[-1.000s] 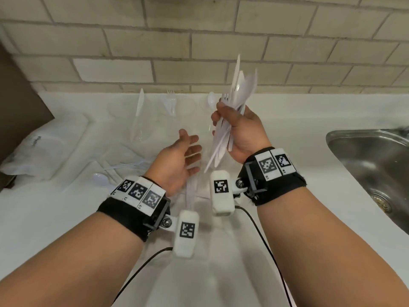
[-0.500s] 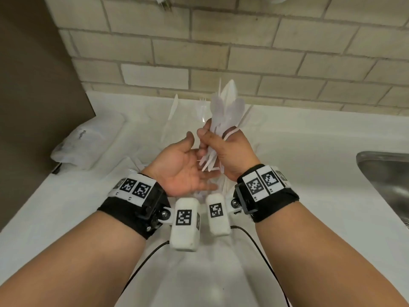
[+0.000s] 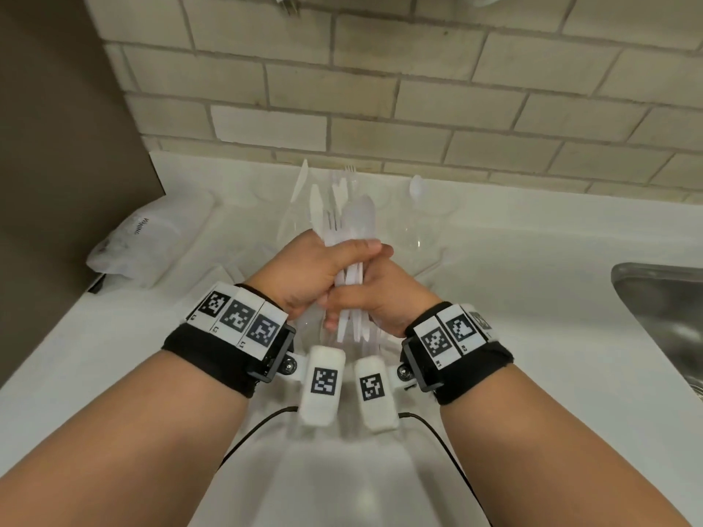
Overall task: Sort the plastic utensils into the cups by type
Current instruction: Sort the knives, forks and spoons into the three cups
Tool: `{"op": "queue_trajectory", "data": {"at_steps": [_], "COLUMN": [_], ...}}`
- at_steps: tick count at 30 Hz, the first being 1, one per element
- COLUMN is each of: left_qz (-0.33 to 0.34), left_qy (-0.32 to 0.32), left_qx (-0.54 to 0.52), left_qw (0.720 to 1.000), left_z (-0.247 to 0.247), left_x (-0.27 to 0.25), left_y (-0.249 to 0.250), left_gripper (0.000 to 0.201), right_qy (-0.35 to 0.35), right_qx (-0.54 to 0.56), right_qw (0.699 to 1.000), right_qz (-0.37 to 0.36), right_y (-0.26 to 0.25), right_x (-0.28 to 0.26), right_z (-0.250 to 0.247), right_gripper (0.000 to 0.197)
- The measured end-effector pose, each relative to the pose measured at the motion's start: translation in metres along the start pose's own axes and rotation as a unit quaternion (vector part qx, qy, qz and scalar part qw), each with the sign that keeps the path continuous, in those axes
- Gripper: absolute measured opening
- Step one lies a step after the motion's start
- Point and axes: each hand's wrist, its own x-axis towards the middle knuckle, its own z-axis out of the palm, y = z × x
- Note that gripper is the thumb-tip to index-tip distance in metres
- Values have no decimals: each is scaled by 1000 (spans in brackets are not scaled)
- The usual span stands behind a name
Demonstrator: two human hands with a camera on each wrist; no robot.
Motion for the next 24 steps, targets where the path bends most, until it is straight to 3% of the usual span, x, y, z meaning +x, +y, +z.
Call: {"op": "queue_trajectory", "data": {"at_steps": [3,6,8,10,12,14,16,19,22,24], "left_qz": [23,32,35,37,41,50,53,9,-10,-15], "left_qy": [44,20,1,16,84,159,183,129,55,13], "left_qx": [-47,-60,-36,-31,-85,-205,-264,-176,-104,-106], "left_qw": [998,998,999,999,992,964,946,976,993,994], "left_z": [4,3,0,-1,-1,-7,-17,-22,-15,-12], "left_x": [4,1,-2,-4,-4,-4,-4,-4,-5,-7], "left_y": [-1,-3,-6,-8,-11,-12,-17,-31,-43,-44], "left_gripper": [18,15,24,28,31,28,26,19,16,13], "right_qy": [38,38,27,44,60,87,160,257,293,295], "right_qx": [-117,14,78,19,-95,-216,-243,-186,-190,-226], "right_qw": [992,997,994,997,992,969,954,948,934,926], "right_qz": [41,70,68,55,58,82,75,-1,-69,-66], "right_y": [0,4,6,7,4,-2,-10,-29,-45,-50], "right_x": [2,0,0,2,3,2,1,3,12,17], "right_z": [3,10,14,19,17,6,-7,-13,-10,-9], "right_gripper": [16,23,19,12,8,18,27,16,13,16]}}
